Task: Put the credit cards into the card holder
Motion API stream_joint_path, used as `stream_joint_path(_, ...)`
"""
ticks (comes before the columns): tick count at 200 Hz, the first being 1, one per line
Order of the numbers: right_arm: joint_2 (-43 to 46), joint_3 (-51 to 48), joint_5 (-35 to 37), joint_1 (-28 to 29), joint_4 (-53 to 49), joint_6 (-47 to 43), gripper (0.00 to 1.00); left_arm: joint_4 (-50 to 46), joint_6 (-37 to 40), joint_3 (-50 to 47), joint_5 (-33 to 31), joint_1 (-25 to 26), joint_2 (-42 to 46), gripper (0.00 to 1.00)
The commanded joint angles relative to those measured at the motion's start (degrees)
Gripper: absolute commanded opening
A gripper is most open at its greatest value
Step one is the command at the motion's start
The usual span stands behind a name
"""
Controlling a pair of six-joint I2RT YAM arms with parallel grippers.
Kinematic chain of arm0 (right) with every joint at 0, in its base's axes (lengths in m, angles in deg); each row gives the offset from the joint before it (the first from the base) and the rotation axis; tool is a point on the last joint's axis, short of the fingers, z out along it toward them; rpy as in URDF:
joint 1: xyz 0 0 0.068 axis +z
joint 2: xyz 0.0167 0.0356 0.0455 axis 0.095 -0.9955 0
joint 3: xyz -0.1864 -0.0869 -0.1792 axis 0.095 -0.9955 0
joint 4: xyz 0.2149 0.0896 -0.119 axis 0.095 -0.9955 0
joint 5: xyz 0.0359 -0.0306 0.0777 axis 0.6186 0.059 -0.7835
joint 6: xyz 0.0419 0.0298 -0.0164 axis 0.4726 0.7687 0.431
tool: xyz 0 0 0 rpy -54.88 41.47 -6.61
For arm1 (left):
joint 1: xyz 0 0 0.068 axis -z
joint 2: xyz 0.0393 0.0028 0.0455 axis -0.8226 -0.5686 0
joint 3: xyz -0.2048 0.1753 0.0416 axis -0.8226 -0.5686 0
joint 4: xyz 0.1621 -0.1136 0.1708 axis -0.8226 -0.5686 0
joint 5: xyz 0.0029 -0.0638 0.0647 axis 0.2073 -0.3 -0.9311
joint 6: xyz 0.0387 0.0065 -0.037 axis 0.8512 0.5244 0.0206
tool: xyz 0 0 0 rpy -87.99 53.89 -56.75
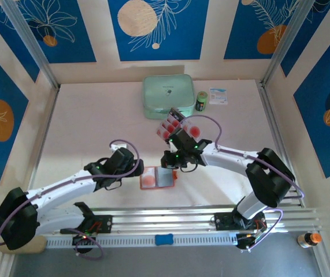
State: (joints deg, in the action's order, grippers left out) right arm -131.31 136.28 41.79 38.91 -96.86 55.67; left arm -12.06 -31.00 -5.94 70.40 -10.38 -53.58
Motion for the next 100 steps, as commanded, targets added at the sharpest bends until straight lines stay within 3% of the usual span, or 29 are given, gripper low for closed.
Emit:
stream_joint_path(1, 1.5, -0.3, 0.4, -1.2, -5.0, -4.2, 0.04, 0.8, -2.4, 2.0, 0.8, 1.1, 0.4, 1.0)
stream_joint_path(46, -0.7, 0.8, -1.3, -2.2, -6.9, -7.6, 0.08, 3.0, -5.6, 2.4, -0.2, 4.9, -2.1, 1.0)
stream_joint_path(100, -3.4, 1.0, -2.9, -3.1, -4.8, -8.2, 0.09, 5.2, -5.8, 7.1, -0.3, 10.3, -11.5, 1.0)
